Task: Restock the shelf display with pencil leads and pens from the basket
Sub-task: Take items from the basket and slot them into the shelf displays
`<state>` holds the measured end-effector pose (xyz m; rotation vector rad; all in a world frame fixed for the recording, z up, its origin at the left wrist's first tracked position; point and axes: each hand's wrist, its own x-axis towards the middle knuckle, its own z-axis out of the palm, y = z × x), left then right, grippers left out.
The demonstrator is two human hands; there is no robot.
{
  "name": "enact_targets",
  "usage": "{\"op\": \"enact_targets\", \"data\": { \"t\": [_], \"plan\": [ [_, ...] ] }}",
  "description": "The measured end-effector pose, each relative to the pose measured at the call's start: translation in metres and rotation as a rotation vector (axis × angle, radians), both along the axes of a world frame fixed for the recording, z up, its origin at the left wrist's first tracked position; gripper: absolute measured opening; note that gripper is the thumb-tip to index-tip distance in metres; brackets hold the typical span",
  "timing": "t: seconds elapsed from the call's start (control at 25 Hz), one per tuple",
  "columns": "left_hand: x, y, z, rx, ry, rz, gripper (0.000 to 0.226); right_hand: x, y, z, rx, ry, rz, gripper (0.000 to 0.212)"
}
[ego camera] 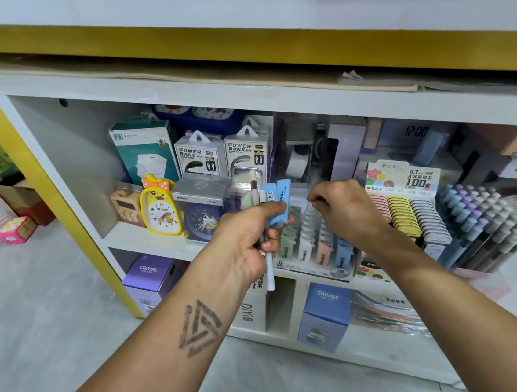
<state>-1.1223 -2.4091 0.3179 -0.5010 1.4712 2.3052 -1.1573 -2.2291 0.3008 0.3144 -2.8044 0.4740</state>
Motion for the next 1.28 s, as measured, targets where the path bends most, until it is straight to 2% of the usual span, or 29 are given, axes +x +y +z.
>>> {"op": "enact_targets", "data": {
  "t": [0.24,0.56,0.72,0.76,0.8,0.84,0.92,0.96,1.04,1.2,1.28],
  "plan": [
    [0.0,0.0,-0.001,-0.002,0.001,0.003,0.015,0.001,-0.004,-0.001,0.006,0.026,0.022,0.013],
    [-0.001,0.0,-0.002,0.003,-0.004,0.0,0.02,0.0,-0.002,0.004,0.037,-0.043,-0.026,0.016],
    [0.0,0.004,-0.002,0.004,-0.01,-0.013,0.019,0.001,-0.005,0.001,0.174,-0.083,0.006,0.02],
    [0.0,0.005,-0.001,0.006,-0.01,-0.015,0.02,0.001,-0.006,0.002,0.093,-0.078,-0.001,0.021],
    [-0.001,0.007,-0.001,0.007,-0.008,-0.017,0.02,0.003,-0.006,0.006,-0.094,-0.099,-0.033,0.02],
    [-0.001,0.009,0.0,0.008,-0.007,-0.023,0.021,0.005,-0.006,0.011,-0.366,-0.172,-0.071,0.018],
    [0.0,0.014,0.001,0.015,-0.006,-0.031,0.022,0.013,-0.004,0.024,-0.893,-0.454,-0.058,0.015],
    [0.0,0.017,0.003,0.022,-0.008,-0.038,0.02,0.018,-0.001,0.027,-1.003,-0.562,-0.004,0.016],
    [0.002,0.025,0.005,0.033,-0.013,-0.051,0.015,0.027,0.004,0.031,-1.076,-0.631,0.094,0.012],
    [0.004,0.034,0.006,0.01,-0.019,-0.052,0.01,0.034,0.023,0.038,-1.142,-0.446,0.038,0.012],
    [0.005,0.035,0.006,0.014,-0.024,-0.04,0.008,0.037,0.039,0.043,-0.935,-0.319,-0.013,0.012]
  ]
}}
